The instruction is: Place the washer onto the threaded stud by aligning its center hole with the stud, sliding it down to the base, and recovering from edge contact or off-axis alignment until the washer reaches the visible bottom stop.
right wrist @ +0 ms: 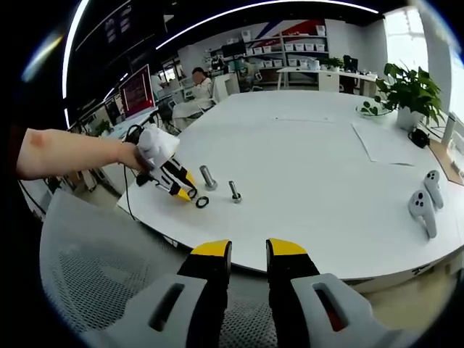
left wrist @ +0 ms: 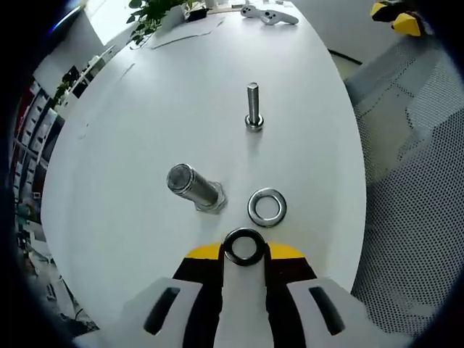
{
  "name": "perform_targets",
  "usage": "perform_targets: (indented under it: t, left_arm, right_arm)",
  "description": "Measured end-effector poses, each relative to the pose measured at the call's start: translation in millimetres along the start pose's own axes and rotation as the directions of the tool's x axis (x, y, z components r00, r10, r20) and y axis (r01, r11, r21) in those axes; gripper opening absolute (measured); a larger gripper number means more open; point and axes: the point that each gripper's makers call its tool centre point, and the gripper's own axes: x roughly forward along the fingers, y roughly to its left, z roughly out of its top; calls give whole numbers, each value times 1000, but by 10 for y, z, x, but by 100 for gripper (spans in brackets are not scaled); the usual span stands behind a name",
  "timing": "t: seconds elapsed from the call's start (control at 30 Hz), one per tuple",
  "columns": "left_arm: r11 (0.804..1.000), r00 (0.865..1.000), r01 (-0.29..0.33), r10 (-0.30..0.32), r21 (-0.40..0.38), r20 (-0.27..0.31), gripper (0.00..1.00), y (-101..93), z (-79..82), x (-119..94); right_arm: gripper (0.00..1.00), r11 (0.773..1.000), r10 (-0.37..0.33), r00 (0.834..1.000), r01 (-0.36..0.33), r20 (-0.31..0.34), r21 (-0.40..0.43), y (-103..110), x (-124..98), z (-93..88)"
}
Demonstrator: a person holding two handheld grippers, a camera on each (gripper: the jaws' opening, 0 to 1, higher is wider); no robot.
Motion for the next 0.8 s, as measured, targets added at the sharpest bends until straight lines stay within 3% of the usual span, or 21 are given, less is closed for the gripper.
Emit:
perform_targets:
  t: [0.8]
  left_arm:
    - [999,997,-43,41,24,60,19,202,335,-424]
  right_arm:
    - [22,1000,-2,1000,2,12,4,-8,-5,20]
